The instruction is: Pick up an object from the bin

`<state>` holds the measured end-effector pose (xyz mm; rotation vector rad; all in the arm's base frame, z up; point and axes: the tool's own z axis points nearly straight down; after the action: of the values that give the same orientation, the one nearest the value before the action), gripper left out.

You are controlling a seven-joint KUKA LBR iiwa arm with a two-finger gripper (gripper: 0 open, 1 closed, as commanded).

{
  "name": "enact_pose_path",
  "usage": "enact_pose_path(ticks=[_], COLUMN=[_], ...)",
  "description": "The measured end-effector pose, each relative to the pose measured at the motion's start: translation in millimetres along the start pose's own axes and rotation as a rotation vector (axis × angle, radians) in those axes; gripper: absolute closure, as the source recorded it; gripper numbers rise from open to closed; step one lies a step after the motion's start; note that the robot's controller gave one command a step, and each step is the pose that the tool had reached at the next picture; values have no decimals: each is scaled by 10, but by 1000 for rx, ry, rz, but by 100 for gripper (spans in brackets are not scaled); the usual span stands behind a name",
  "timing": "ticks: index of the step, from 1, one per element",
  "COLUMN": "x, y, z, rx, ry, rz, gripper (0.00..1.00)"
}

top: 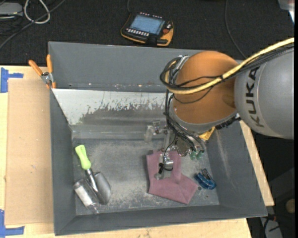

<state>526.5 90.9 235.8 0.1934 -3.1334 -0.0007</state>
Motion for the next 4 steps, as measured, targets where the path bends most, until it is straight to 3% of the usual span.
enact_pose_path(ticks=[1,2,3,4], x=[336,407,68,210], y=[-70,-60,-740,-630], z=[91,213,163,135], rx=[-1,2,1,1], ry=[3,1,3,4], rz=[1,122,-97,-30], gripper=[0,0,0,0])
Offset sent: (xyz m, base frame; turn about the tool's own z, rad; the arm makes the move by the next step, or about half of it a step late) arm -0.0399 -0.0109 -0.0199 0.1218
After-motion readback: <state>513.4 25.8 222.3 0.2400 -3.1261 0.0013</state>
